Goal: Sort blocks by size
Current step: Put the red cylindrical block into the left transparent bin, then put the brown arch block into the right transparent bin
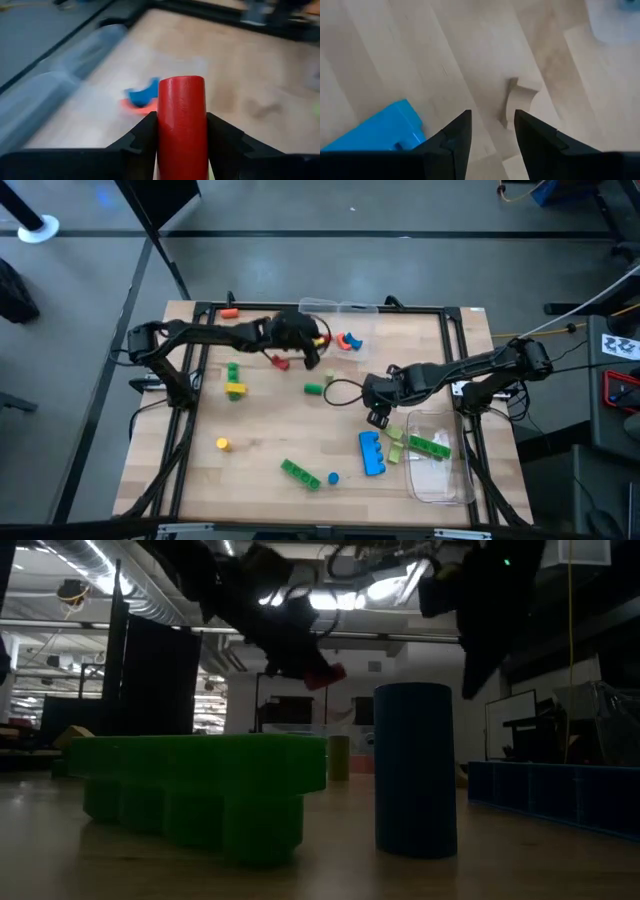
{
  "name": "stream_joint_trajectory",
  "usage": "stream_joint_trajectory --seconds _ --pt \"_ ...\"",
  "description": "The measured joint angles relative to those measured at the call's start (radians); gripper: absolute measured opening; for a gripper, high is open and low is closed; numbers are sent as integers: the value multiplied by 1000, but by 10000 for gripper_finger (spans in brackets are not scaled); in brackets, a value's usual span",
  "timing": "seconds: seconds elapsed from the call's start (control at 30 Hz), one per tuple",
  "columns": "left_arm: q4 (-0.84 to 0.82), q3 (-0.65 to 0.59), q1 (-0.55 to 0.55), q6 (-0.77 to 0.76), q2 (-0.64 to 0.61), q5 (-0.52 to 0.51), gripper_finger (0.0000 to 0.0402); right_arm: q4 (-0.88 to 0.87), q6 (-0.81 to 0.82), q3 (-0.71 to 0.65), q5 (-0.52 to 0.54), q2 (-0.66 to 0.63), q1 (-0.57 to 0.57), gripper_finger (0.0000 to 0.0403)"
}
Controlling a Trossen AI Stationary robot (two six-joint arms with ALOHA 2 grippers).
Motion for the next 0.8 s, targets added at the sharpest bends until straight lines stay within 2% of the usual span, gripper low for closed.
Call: stream_joint_trajectory --seconds 0.1,0.3,0.43,0.8 --pt "1 0 58 33 11 -3 124 56 25 -42 16 0 -3 150" --pt "33 0 117 88 66 -2 125 124 53 -96 163 4 -3 150" --pt "39 0 137 96 113 -2 128 151 94 -117 211 17 -3 150" --pt "41 -1 154 52 152 -9 208 230 95 -122 240 115 -4 150"
